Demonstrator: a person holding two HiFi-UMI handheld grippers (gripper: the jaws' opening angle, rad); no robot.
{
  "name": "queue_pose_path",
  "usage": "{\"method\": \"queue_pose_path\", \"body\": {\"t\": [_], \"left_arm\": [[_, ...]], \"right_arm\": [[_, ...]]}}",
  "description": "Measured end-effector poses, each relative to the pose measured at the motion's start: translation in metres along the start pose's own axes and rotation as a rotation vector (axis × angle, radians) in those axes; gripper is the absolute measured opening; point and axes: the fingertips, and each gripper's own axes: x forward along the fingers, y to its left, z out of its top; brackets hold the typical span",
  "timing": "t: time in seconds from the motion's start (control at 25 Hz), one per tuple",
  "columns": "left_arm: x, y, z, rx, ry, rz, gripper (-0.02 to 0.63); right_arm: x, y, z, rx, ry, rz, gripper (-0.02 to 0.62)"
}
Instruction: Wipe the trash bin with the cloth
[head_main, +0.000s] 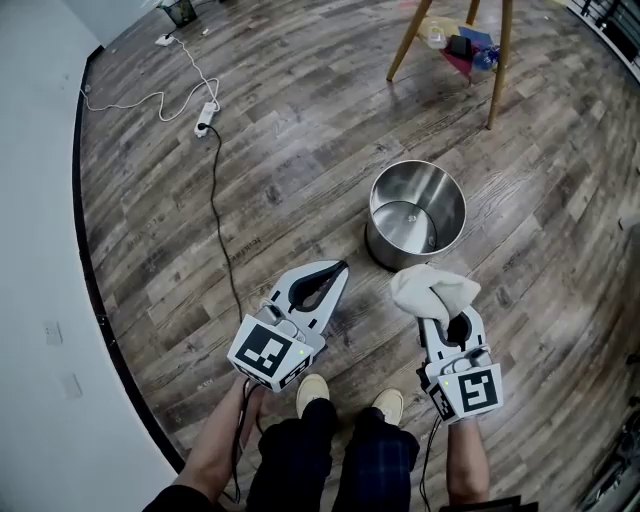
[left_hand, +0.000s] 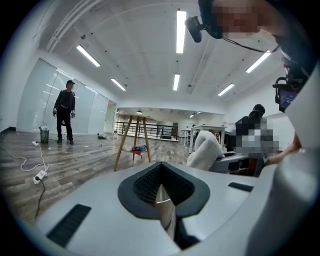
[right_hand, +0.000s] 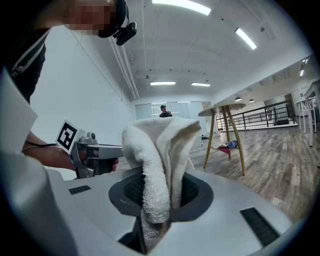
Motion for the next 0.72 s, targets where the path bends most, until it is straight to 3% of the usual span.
{"method": "queue_pose_path", "body": {"t": [0.4, 0.56, 0.72], "left_arm": [[-0.031, -0.001, 0.143, -0.003, -0.023, 0.025, 0.0], [-0.04, -0.001, 0.188, 0.045, -0.02, 0.014, 0.0], [-0.054, 0.001, 0.225, 0.041, -0.026, 0.024, 0.0]], "right_arm": [[-0.023, 0.018, 0.143, -0.03, -0.001, -0.012, 0.083], [-0.033, 0.021, 0.188, -0.048, -0.013, -0.025, 0.083], [-0.041, 0.03, 0.22, -0.048, -0.019, -0.031, 0.083]]}}
